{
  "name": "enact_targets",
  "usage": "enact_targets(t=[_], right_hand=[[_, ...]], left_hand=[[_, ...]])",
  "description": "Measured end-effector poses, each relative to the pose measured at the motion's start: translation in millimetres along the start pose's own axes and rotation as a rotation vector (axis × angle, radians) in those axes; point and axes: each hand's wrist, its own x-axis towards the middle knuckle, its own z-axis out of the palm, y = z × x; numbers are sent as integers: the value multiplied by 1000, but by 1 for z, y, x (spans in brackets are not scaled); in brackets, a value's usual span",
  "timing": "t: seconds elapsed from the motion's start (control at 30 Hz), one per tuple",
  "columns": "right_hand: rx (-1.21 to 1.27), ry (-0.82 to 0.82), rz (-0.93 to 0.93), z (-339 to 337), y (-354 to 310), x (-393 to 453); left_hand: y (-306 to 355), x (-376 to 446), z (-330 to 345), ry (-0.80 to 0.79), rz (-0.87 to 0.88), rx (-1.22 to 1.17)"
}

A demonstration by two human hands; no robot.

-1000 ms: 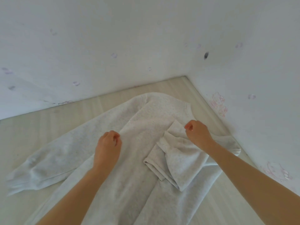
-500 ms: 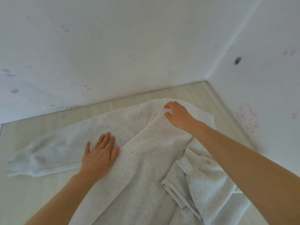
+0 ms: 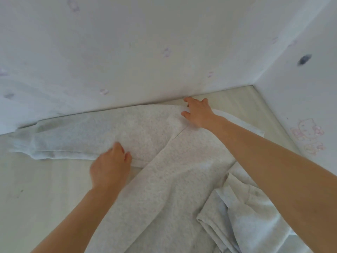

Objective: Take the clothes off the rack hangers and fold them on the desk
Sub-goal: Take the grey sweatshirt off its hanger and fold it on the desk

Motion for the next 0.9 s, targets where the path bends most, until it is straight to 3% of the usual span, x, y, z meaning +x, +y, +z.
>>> enact_targets(t=[0.07,0.2,0.3,0.43,0.6,0.73,0.9], right_hand=[[-27,-6,-25,2,-2,4],[66,43,-70,-8,-4,1],[275,81,-90,-22,-2,-13],[472,75,-77,-39,7,-30],[546,112,-82,-65,20,-54],[625,129,-85,-88,40,-88],[762,201,-18,-84,90,-154]], left_hand=[[9,-15,6,-170,-113,-10],[23,-20,15,-303,-305,-292],[35,-11,14,-304,-398,-547],[48,-5,15,-246,-441,-692],[51,4,-13,44,-279,-865],[61,-10,-57,292,-28,-787],[92,-89,-74,250,191,-798]])
